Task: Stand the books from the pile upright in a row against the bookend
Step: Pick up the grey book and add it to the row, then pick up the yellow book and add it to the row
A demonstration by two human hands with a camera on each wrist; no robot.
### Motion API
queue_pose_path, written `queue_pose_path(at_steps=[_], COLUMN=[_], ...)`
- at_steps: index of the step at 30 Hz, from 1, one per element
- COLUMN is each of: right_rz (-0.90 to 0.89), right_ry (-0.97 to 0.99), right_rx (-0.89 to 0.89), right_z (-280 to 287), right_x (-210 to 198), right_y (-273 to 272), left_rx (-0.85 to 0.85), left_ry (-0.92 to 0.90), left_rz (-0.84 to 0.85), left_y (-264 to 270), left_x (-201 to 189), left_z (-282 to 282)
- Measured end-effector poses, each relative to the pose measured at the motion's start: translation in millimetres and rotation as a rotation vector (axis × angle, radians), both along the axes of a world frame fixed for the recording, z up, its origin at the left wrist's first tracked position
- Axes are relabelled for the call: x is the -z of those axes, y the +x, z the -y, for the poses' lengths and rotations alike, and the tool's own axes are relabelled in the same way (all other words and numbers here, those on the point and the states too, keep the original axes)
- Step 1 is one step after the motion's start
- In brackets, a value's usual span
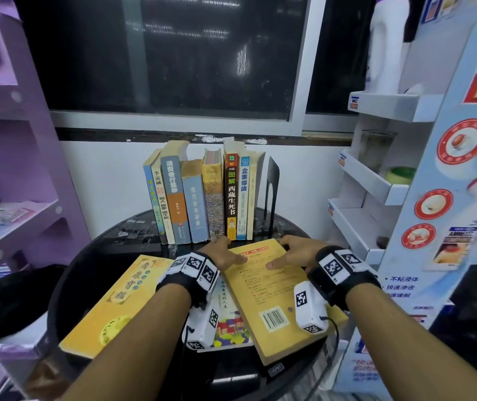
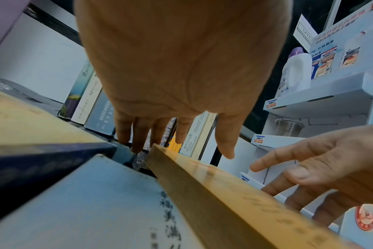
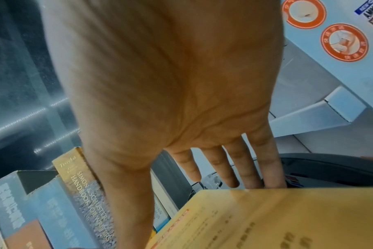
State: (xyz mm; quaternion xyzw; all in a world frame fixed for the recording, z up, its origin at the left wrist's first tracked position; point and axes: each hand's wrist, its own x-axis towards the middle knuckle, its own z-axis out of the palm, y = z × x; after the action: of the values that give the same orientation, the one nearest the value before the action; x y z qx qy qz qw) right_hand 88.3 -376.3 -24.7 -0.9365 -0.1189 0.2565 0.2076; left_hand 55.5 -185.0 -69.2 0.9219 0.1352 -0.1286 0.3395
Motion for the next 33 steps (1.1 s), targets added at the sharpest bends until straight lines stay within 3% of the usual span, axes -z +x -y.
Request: queue_pose_path(at_steps=[4,10,18,24,33], right_rz=[-0.041,0.046,0.118,0.217,0.281], right_ry=[-0.016,-0.062,-0.085,-0.047,0.320], right_rx=[-0.007,0.042,0.025,0.074,0.191], right_z=[4,2,-3,-2,3], right_x=[0,11,6,-5,-30], right_y=[-3,1,-1,0,-2], left_rx=[-0.036,-0.063,-0.096,-0.179,-0.327], left_ry=[0.023,0.061,0.000,-0.273,-0.848], left_rz=[-0.050,-0.043,0.091,0.221,0.461], left_y=[4,11,16,13,4], left_x=[5,1,-5,-23,-48], left_z=[2,0,-1,1,9])
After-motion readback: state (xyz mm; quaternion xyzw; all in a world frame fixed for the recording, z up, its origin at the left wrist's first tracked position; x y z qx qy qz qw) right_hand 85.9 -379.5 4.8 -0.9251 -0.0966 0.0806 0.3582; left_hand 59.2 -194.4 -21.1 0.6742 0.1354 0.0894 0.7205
